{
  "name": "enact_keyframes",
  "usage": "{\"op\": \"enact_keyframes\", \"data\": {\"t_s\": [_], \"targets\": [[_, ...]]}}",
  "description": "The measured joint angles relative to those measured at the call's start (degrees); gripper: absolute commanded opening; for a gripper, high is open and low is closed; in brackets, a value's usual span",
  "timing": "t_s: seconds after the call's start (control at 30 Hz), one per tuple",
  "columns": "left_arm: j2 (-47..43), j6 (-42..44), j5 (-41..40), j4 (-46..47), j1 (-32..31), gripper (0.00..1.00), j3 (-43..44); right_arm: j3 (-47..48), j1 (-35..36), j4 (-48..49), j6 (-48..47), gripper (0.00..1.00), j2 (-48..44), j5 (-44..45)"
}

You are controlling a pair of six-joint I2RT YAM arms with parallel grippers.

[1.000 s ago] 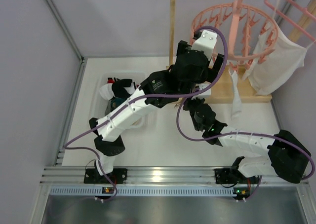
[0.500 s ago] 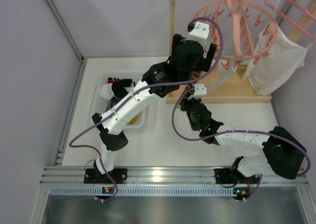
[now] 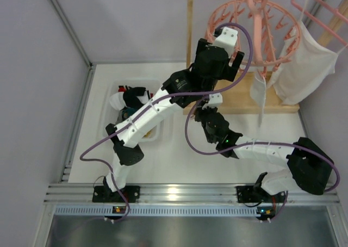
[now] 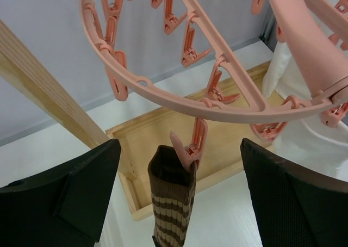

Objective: Remove the socks clipped to the hanger

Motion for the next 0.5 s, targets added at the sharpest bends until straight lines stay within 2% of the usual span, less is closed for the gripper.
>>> {"op": "enact_keyframes", "data": {"t_s": [0.13, 0.5], "targets": [[1.7, 1.3, -0.4, 0.2, 0.0, 0.92, 0.0, 0.7, 0.5, -0.3, -0.6, 0.0, 0.1, 0.1], [4.9, 4.5, -1.9, 2.4, 0.3, 0.75, -0.2, 0.7, 1.4, -0.3, -2.3, 0.0, 0.1, 0.1]]}}
